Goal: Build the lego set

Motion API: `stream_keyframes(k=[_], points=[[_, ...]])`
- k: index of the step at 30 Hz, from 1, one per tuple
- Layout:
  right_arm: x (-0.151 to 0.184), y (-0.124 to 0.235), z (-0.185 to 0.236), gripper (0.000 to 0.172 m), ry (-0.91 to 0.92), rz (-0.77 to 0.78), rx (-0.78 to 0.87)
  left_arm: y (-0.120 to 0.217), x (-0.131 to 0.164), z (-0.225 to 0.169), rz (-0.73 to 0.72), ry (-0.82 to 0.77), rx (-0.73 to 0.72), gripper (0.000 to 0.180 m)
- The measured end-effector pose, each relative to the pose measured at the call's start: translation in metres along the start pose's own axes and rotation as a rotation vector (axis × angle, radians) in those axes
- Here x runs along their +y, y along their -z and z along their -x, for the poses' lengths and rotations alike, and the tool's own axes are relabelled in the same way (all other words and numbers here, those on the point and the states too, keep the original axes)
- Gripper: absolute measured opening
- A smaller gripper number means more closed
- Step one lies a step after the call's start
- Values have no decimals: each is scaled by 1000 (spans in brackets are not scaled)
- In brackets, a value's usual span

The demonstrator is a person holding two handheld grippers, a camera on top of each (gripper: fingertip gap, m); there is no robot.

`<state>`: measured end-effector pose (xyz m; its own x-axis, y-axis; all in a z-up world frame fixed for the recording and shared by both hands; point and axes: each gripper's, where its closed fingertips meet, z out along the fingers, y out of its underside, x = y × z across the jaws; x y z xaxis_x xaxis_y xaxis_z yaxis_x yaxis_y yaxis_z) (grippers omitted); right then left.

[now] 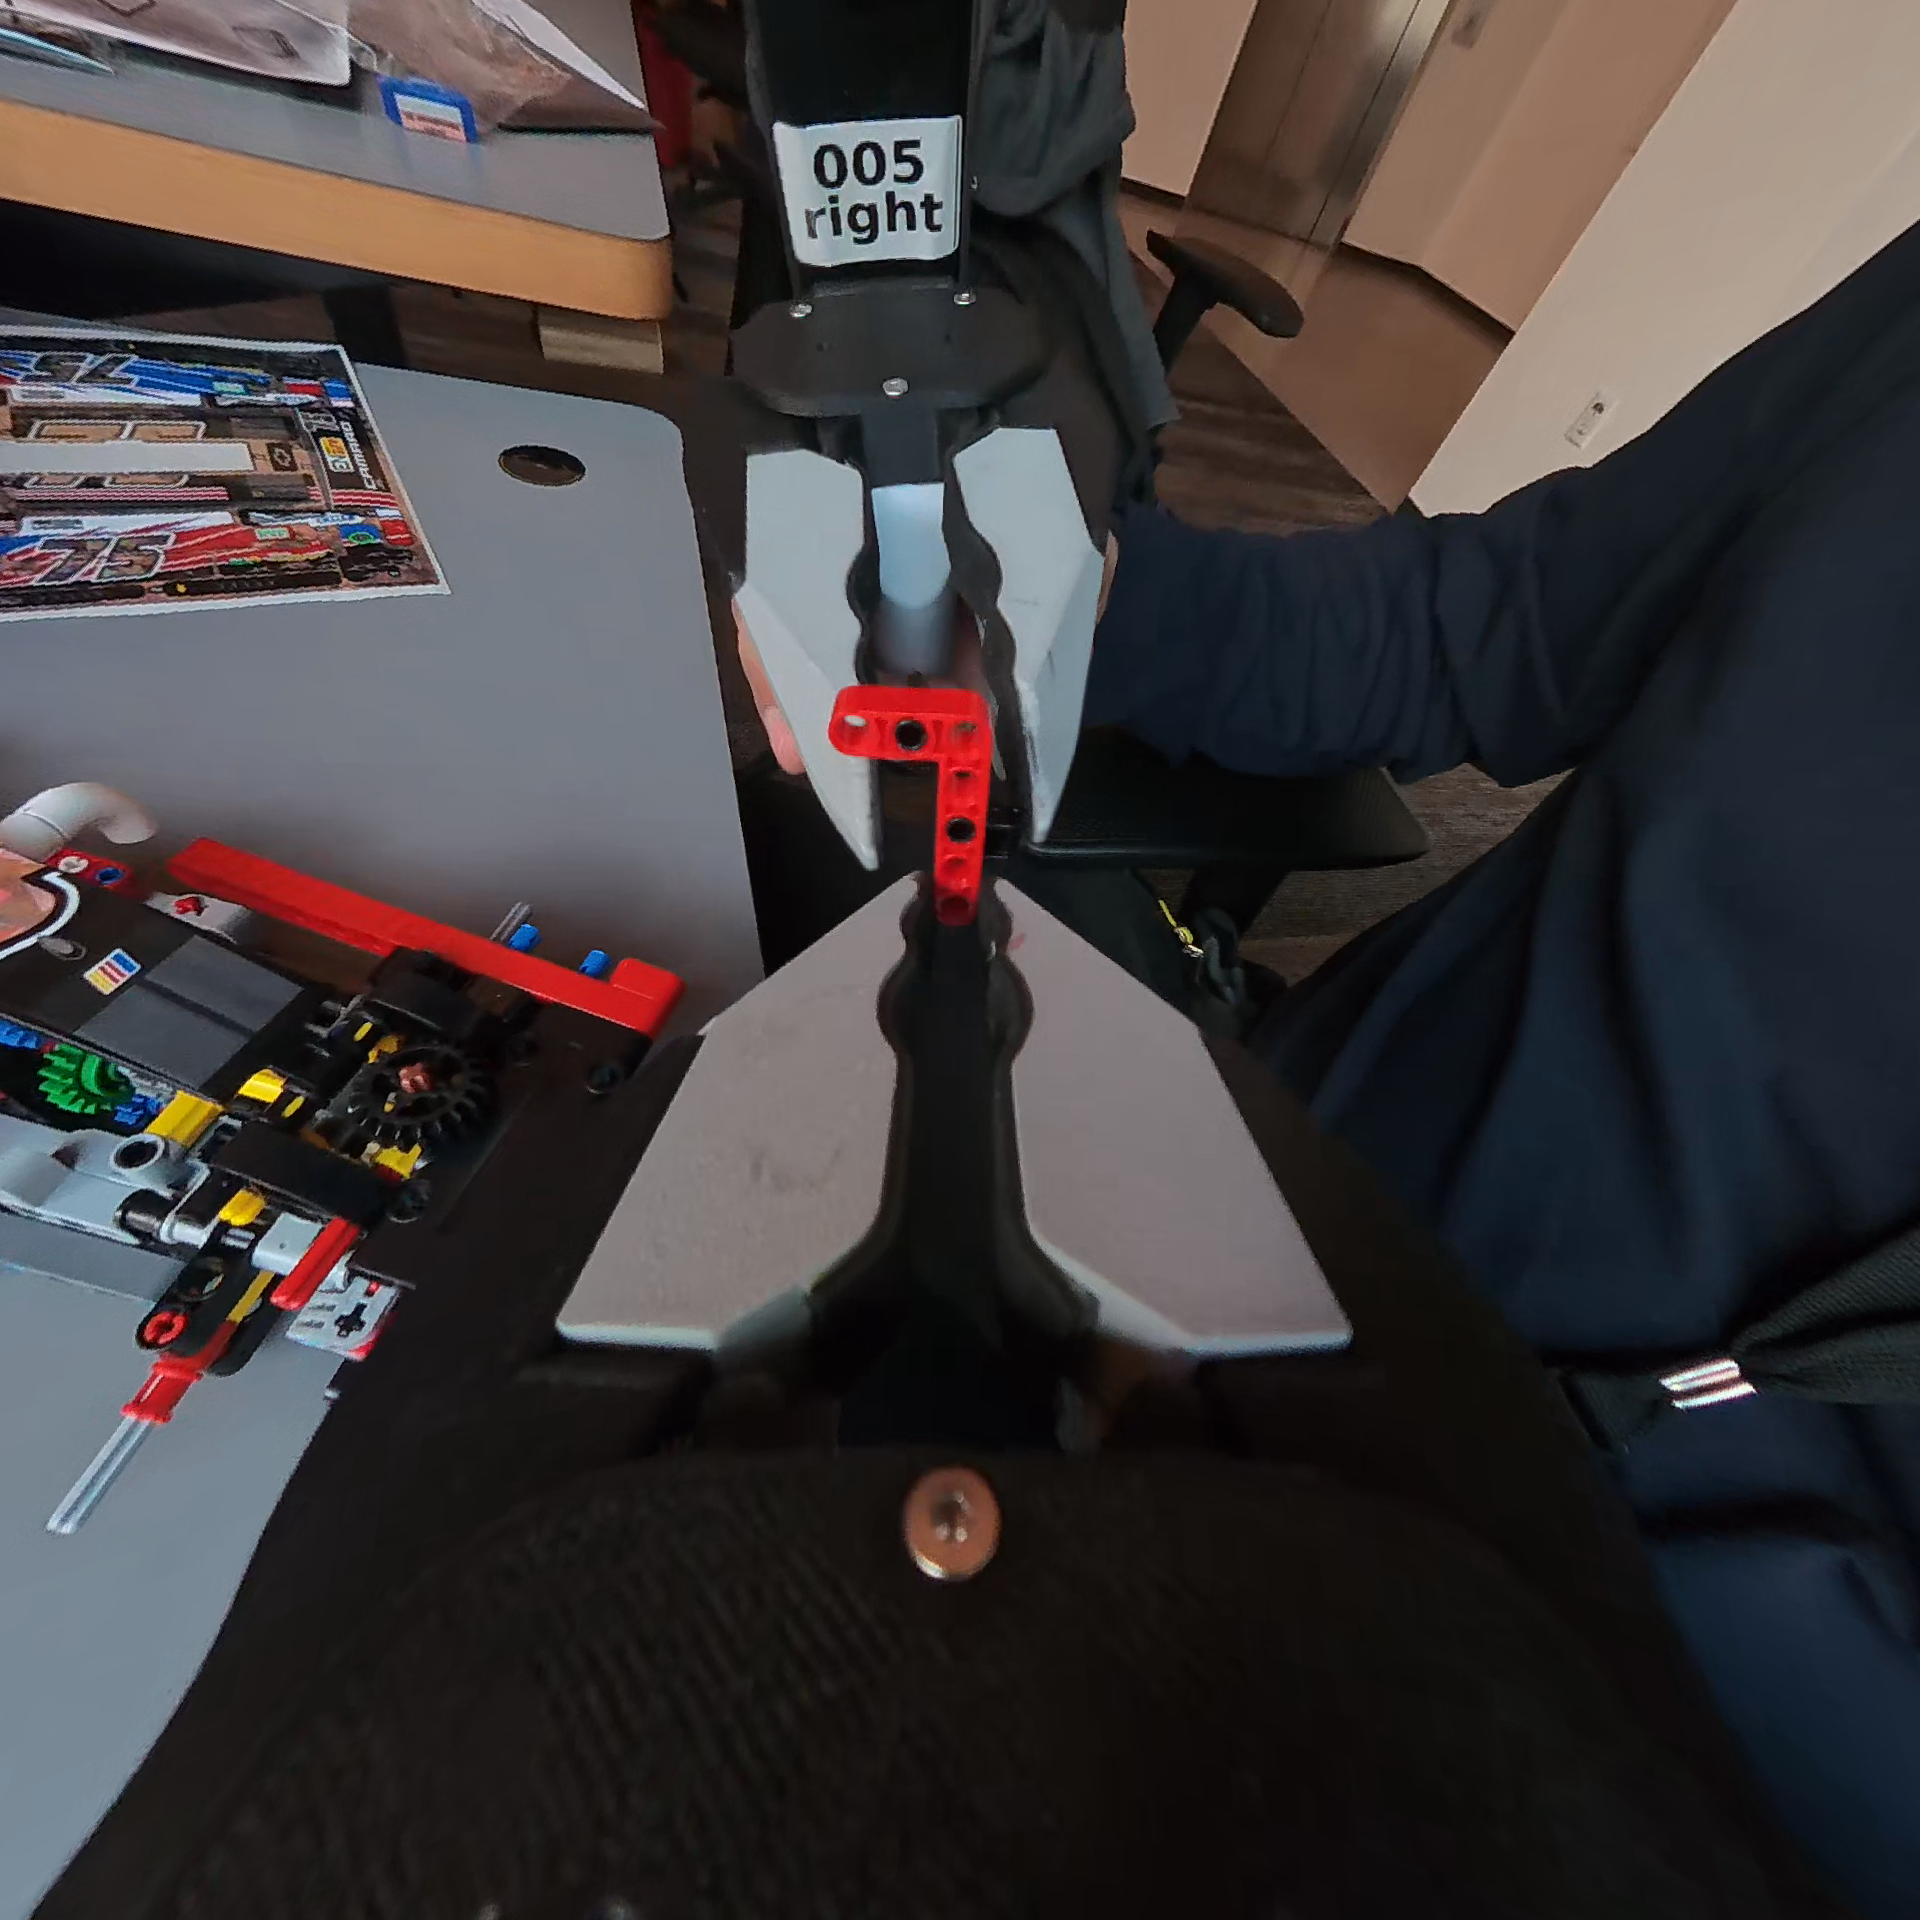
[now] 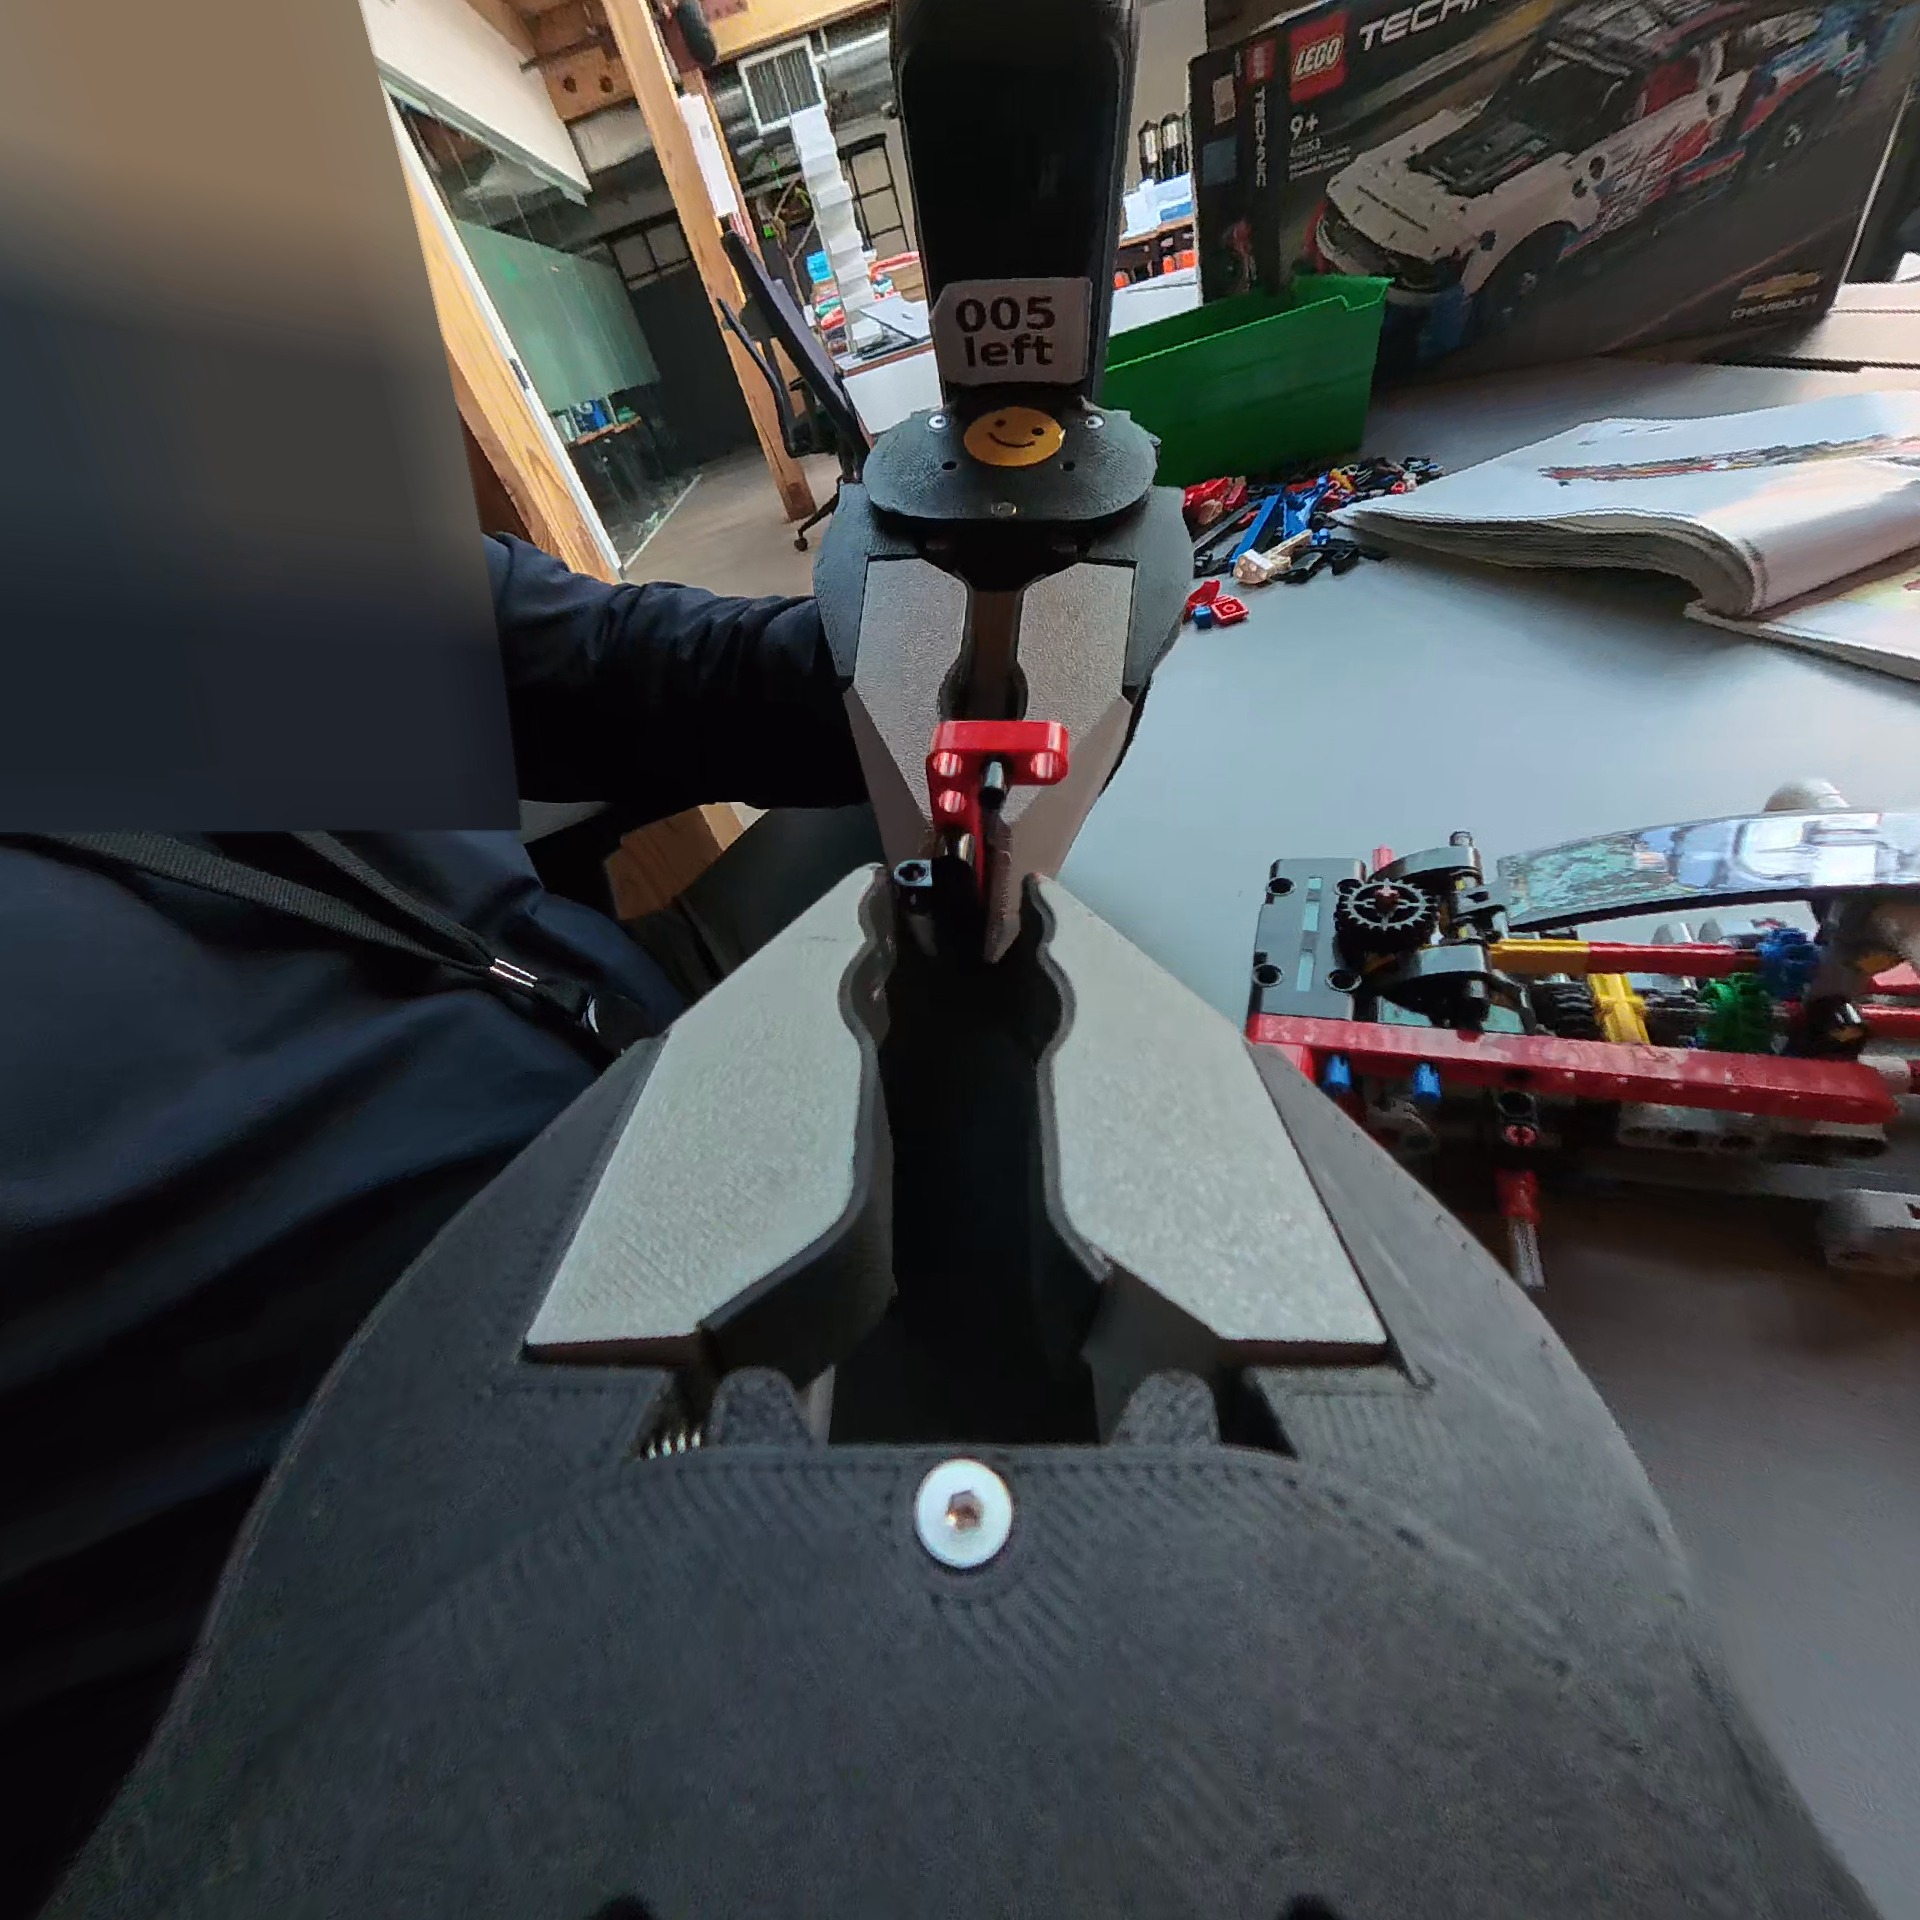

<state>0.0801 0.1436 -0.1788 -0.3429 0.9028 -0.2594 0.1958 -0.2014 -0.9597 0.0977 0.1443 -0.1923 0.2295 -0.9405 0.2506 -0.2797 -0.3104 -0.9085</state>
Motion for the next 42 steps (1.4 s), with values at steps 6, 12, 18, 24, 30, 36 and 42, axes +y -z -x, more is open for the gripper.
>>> stream_keyframes(k=[6, 12, 18, 24, 30, 36, 42], points=[[3, -4, 0, 13, 7, 18, 4, -1, 5, 3, 15, 27, -3, 6], [3, -6, 2, 13, 17, -2, -14, 0, 7, 0, 27, 59, 31, 6], [6, -5, -7, 13, 63, 13, 78, 4, 9, 10, 27, 94, 7, 8], [2, 1, -8, 12, 41, -40, 90, 4, 10, 11, 45, 53, -23, 11], [5, -3, -7, 12, 42, -42, 86, 2, 3, 9, -7, 61, -21, 9], [5, -3, -12, 12, 63, -49, 135, 2, 5, 14, 0, 90, -54, 7], [2, -3, -9, 13, 44, -72, 109, 0, 5, 12, 43, 26, -105, 6]])
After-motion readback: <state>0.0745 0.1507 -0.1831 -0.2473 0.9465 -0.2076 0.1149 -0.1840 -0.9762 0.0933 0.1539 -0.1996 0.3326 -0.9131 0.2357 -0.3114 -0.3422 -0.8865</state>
